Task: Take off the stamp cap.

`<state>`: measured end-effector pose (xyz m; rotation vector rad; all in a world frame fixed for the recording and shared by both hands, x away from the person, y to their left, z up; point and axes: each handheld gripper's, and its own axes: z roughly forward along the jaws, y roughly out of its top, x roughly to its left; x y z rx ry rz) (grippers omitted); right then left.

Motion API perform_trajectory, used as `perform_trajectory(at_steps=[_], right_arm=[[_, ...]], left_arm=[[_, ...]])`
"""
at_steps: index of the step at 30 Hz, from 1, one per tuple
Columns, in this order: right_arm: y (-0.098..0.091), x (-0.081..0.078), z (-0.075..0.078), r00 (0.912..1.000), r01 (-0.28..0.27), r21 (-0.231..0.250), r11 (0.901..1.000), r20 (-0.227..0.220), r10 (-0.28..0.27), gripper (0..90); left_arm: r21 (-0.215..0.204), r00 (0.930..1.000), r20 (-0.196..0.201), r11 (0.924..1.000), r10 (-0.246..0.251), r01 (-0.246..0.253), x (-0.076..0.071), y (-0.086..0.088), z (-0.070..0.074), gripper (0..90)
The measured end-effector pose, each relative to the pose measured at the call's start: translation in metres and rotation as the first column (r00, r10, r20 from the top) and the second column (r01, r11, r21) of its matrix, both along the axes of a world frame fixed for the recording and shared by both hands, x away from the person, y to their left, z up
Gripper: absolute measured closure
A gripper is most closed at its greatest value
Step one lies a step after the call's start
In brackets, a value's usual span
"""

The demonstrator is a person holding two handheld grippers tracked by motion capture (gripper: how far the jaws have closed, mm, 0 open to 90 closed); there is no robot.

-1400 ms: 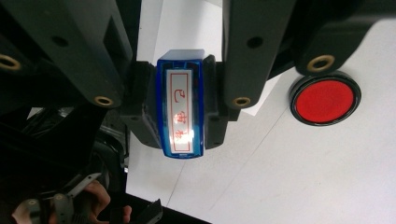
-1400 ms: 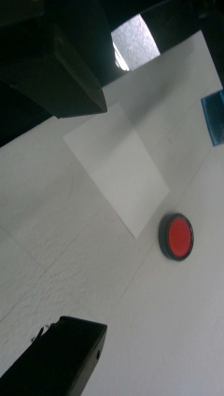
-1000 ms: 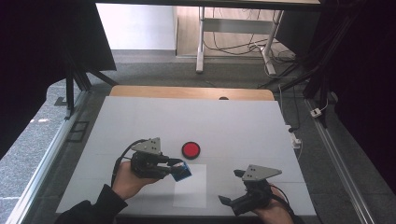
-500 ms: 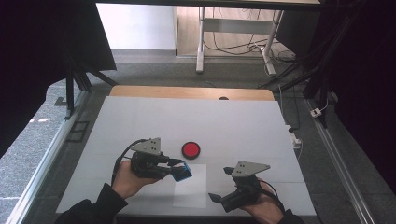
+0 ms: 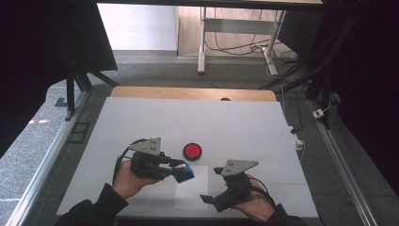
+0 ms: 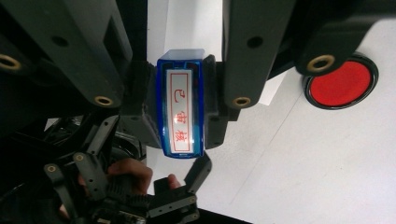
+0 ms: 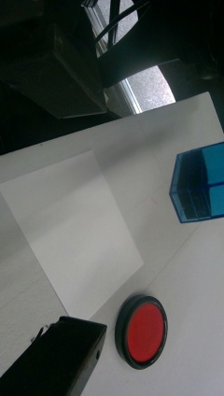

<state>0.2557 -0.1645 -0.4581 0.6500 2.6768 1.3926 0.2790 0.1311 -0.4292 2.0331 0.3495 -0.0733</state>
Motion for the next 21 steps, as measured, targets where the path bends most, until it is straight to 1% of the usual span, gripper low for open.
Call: perform_trajectory(at_steps=[4, 11, 16, 21], right_arm=[[0.003, 0.004, 0.0, 1.0, 0.0, 0.021, 0.9998, -0.003, 0.0, 0.0], [0.01, 0.007, -0.001, 0.9997, -0.021, 0.013, 0.9997, 0.011, 0.021, 0.0], [0.016, 0.008, -0.001, 0.999, -0.045, 0.017, 0.9988, 0.007, 0.045, 0.0], [0.023, 0.009, -0.001, 0.9976, -0.069, 0.008, 0.9976, 0.007, 0.069, 0.0]], left_arm=[[-0.004, 1.0, 0.002, 1.0, -0.009, 0.009, 0.0, -0.001, 0.0, 70.1], [-0.007, 0.9998, 0.009, 0.9998, -0.019, 0.019, 0.0, -0.002, 0.001, 70.1], [-0.016, 0.9992, 0.015, 0.9991, -0.038, 0.038, 0.001, -0.003, 0.001, 70.1], [-0.021, 0.9984, 0.02, 0.9984, -0.053, 0.053, 0.0, -0.004, 0.002, 70.1]])
